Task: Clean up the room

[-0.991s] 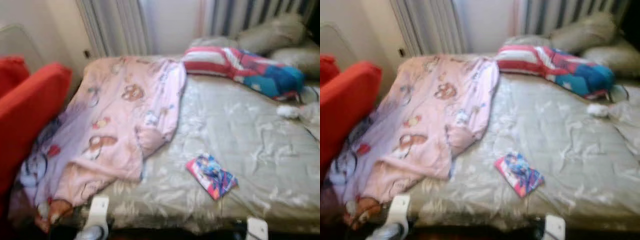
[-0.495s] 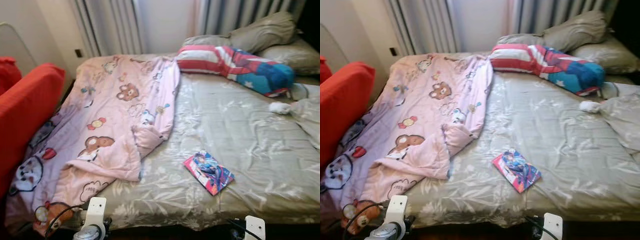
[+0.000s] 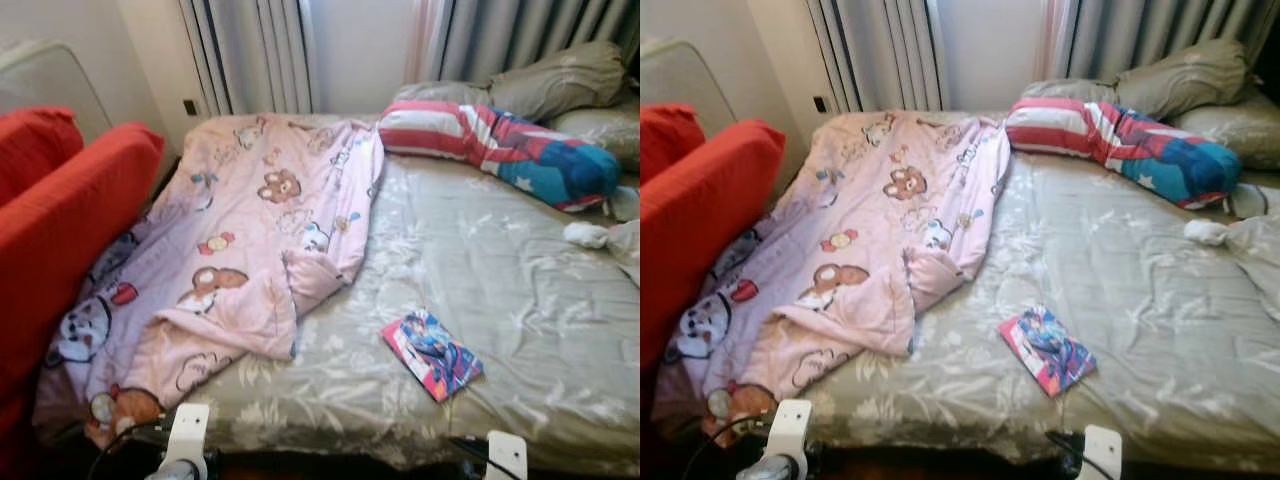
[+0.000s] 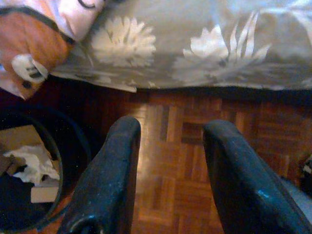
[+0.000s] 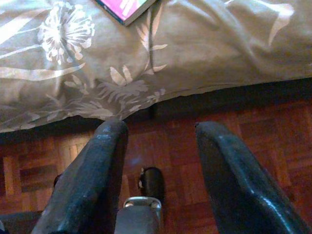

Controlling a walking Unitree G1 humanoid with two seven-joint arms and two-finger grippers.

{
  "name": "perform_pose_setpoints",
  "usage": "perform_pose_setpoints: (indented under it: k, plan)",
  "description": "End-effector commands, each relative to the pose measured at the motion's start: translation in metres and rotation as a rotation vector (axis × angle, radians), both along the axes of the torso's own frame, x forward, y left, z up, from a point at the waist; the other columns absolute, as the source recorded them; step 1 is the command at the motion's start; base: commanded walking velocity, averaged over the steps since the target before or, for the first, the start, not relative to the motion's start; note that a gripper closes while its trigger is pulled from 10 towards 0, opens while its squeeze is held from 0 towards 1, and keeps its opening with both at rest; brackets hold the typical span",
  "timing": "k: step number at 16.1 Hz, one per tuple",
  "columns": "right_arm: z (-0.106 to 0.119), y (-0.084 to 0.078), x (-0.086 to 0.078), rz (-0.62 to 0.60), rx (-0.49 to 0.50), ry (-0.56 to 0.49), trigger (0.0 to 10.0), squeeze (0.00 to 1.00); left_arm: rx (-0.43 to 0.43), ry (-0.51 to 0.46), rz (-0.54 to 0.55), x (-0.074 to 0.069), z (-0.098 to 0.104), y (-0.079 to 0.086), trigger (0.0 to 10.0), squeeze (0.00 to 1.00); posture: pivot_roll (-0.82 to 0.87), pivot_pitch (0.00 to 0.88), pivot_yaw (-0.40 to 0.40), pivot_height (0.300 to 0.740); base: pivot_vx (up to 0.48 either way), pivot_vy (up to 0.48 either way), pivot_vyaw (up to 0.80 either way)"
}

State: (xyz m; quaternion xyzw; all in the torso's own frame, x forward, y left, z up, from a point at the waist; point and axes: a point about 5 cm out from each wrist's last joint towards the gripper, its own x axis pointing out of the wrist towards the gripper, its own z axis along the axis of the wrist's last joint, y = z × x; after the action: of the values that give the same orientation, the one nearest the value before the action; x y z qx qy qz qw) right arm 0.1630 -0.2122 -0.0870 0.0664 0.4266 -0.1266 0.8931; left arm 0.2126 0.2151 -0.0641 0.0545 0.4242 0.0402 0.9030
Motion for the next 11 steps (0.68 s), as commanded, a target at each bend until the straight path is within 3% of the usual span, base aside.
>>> perform_pose_setpoints:
  k: [1, 3, 9, 11]
  plan:
    - [-0.002, 0.0, -0.003, -0.009, 0.008, 0.01, 10.0, 0.0, 0.009, 0.003, -0.008, -0.006, -0.002, 0.006, 10.0, 0.0, 0.01, 0.0, 0.064, 0.74, 0.262, 0.0, 0.0]
    - [-0.002, 0.001, -0.003, -0.014, 0.014, 0.008, 10.0, 0.0, 0.011, 0.008, -0.005, -0.016, -0.005, 0.012, 10.0, 0.0, 0.01, 0.0, 0.067, 0.74, 0.302, 0.0, 0.0]
    - [-0.001, 0.001, -0.002, -0.011, 0.012, 0.012, 10.0, 0.0, 0.017, 0.011, -0.008, -0.02, -0.005, 0.018, 10.0, 0.0, -0.01, 0.0, 0.071, 0.74, 0.297, 0.0, 0.0]
    - [0.0, 0.0, 0.0, -0.021, 0.013, 0.001, 10.0, 0.0, 0.011, 0.011, -0.006, -0.02, -0.006, 0.017, 10.0, 0.0, -0.01, 0.0, 0.069, 0.74, 0.0, 0.0, 0.0]
